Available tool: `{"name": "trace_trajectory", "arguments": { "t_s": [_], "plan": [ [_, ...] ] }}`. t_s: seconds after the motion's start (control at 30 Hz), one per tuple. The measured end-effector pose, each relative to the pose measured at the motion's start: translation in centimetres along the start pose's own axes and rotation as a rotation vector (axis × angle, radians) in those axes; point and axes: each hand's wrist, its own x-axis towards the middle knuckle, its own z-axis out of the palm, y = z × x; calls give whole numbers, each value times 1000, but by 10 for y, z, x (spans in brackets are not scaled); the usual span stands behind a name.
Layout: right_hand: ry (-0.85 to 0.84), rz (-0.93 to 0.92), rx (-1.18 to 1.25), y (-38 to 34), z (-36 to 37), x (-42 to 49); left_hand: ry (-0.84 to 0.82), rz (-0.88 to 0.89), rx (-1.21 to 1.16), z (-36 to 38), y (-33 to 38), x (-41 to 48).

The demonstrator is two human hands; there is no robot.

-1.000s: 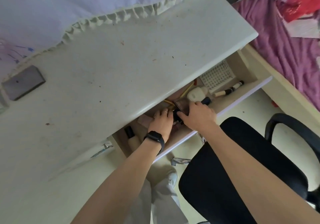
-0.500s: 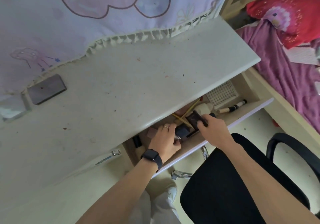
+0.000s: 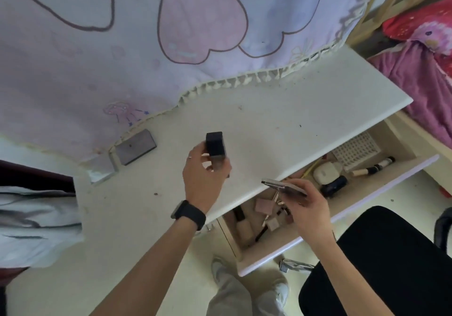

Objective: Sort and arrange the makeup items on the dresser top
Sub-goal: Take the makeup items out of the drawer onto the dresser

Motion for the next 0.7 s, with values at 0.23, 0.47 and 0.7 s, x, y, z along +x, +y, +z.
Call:
{"name": "trace_trajectory", "arguments": {
  "t_s": [0.23, 0.47, 0.7],
  "plan": [
    [49, -300, -158, -4, 76, 33, 184, -20, 117, -20, -23, 99],
    [134, -491, -428, 25, 114, 60, 194, 28, 128, -6, -25, 154],
    [183, -577, -596, 28, 122, 59, 230, 20, 97, 6, -21, 174]
  ]
}}
